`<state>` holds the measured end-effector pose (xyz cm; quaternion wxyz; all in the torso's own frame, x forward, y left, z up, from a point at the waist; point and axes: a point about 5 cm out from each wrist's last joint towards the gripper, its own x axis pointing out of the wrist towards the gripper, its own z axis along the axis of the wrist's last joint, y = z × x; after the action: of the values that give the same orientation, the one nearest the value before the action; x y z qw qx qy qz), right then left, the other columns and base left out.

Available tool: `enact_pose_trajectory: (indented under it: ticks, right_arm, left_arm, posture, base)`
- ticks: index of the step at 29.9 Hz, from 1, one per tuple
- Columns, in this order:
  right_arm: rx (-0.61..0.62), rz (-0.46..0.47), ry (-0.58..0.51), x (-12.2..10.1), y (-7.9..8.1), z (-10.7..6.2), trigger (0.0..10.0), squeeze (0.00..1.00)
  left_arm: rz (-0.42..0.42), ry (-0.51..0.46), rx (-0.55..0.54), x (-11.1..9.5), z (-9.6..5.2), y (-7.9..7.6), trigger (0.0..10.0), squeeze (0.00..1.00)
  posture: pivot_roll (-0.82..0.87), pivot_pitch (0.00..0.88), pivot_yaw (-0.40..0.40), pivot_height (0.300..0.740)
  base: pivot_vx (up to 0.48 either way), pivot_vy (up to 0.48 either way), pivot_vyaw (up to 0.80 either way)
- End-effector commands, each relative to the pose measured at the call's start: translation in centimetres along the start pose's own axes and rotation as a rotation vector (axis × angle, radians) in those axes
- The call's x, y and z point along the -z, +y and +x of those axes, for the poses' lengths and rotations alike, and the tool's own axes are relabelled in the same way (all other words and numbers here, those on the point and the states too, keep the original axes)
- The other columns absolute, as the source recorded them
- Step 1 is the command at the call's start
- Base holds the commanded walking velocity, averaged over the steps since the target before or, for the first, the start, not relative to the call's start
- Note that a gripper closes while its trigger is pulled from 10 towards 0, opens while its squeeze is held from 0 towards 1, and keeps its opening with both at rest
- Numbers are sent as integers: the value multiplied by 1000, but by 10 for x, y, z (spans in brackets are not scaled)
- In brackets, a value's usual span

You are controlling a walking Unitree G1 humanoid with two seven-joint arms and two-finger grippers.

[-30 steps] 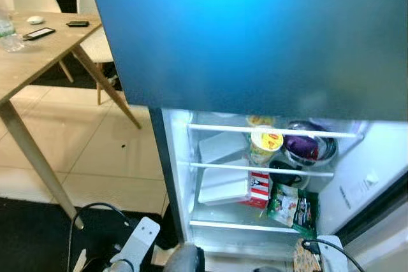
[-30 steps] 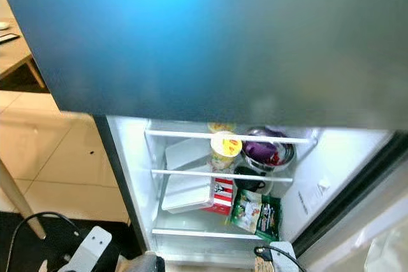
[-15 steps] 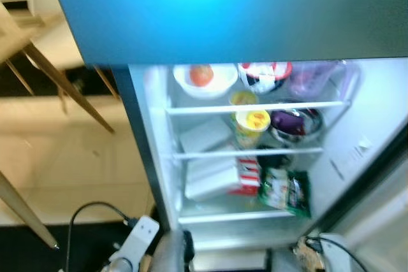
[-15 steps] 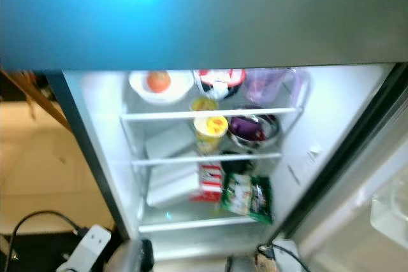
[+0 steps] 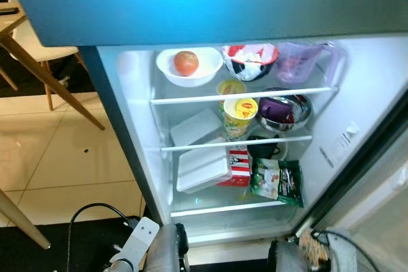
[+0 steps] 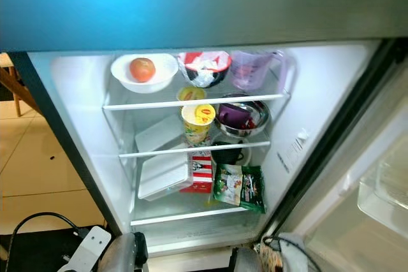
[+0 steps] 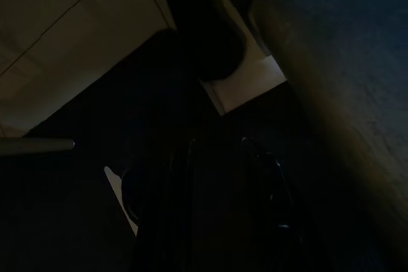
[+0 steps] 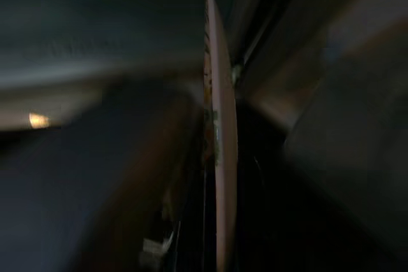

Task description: Restocking fridge

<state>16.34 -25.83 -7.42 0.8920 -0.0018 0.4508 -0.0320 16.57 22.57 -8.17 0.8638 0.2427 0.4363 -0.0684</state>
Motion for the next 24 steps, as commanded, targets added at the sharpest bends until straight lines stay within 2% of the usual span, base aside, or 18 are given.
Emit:
enact_pose_trajectory:
  ticks: [1,3,6,11,13,15,18,19,23,24]
  right_arm:
    - [-14,17,-80,-17,-1,1,10000,0]
    - [-68,8,-131,-34,-2,2,10000,0]
    - [-203,4,-194,-61,4,4,10000,0]
    - [-325,49,-225,-80,18,5,10000,0]
    - [-325,49,-225,-80,18,5,10000,0]
    - [-427,146,-266,-101,32,6,10000,0]
    - [-484,168,-277,-110,41,6,10000,0]
    - [-551,195,-267,-118,51,6,10000,0]
    - [-587,285,-254,-129,67,8,10000,0]
    - [-587,285,-254,-129,67,8,10000,0]
  left_arm:
    - [2,5,14,1,0,-3,10000,231]
    - [2,5,15,2,-1,-4,10000,227]
    - [0,4,18,3,-1,-5,10000,227]
    - [1,5,19,4,-1,-6,10000,227]
    - [1,5,19,4,-1,-6,10000,227]
    - [3,8,17,6,-2,-5,10000,231]
    - [3,11,14,8,-3,-4,10000,227]
    - [5,14,13,11,-4,-3,10000,227]
    - [12,20,13,14,-5,-2,10000,227]
    - [12,20,13,14,-5,-2,10000,227]
  posture:
    - [12,0,-40,506]
    - [10,0,-43,506]
    - [10,0,-47,506]
    - [15,0,-50,506]
    - [15,0,-50,506]
    - [28,0,-51,506]
    - [31,2,-51,506]
    - [37,12,-48,506]
    - [40,19,-47,506]
    - [40,19,-47,506]
  base:
    - [0,0,0]
    - [0,0,0]
    - [0,0,0]
    - [0,0,0]
    - [0,0,0]
    - [0,0,0]
    - [0,0,0]
    - [0,0,0]
    - [0,0,0]
    - [0,0,0]
